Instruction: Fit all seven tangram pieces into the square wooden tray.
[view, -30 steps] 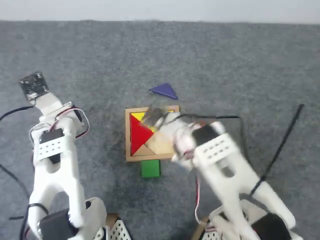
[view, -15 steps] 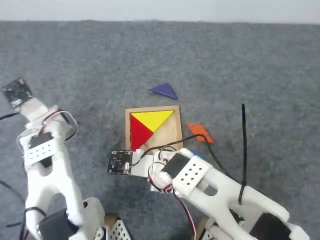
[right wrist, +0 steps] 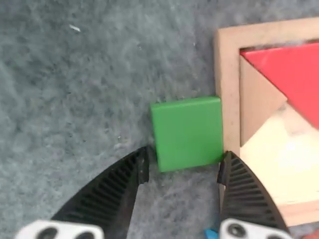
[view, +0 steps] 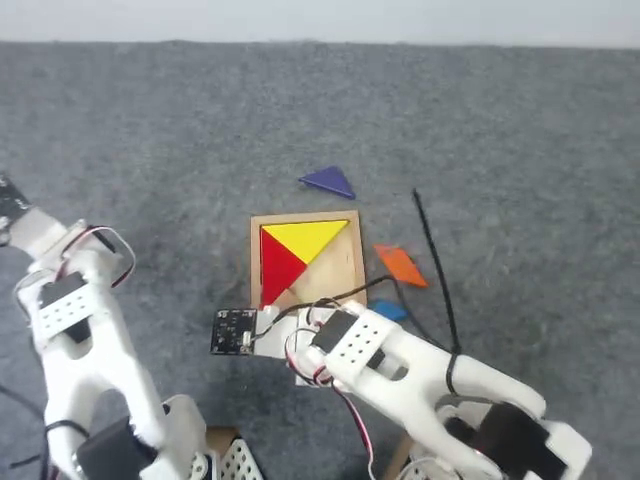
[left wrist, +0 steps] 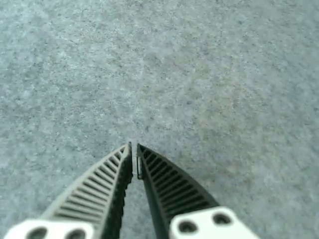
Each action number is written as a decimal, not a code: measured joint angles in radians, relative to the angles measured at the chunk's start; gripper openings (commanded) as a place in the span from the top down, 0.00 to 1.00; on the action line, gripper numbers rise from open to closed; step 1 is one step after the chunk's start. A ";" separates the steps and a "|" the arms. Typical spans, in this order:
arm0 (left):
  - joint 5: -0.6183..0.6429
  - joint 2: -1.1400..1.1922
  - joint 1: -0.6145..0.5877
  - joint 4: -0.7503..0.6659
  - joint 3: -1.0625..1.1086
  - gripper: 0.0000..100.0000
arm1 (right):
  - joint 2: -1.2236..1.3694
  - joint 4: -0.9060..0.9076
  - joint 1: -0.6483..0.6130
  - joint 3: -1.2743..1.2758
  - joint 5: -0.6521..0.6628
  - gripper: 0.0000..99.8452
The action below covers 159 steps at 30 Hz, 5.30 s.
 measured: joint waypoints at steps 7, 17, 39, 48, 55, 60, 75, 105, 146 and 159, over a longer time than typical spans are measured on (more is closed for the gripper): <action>0.031 0.000 -0.009 0.000 0.000 0.99 | 0.021 -0.003 -0.006 -0.017 0.000 0.77; 0.035 0.000 -0.011 0.000 0.000 0.99 | 0.043 0.058 -0.114 -0.025 0.055 0.77; 0.035 0.000 -0.011 0.000 0.000 0.99 | 0.052 0.115 -0.012 -0.057 0.060 0.96; 0.035 0.000 -0.011 0.000 0.000 0.99 | 0.052 0.290 0.000 -0.147 0.060 0.96; 0.035 0.000 -0.011 0.000 0.000 0.99 | 0.052 0.470 0.021 -0.281 0.068 0.96; 0.035 0.000 -0.011 0.000 0.000 0.99 | 0.052 0.499 0.180 -0.384 0.169 0.96; 0.035 0.000 -0.008 0.000 0.000 0.99 | 0.282 0.287 0.270 -0.493 -0.212 0.96; 0.035 0.000 0.000 0.000 0.000 0.99 | 0.439 0.344 0.278 -0.632 -0.288 0.82; 0.035 0.000 0.000 0.000 0.000 0.99 | 0.408 0.313 0.385 -0.689 -0.264 0.97; 0.035 0.000 0.000 0.000 0.000 0.99 | 0.592 0.267 0.358 -0.761 -0.261 0.97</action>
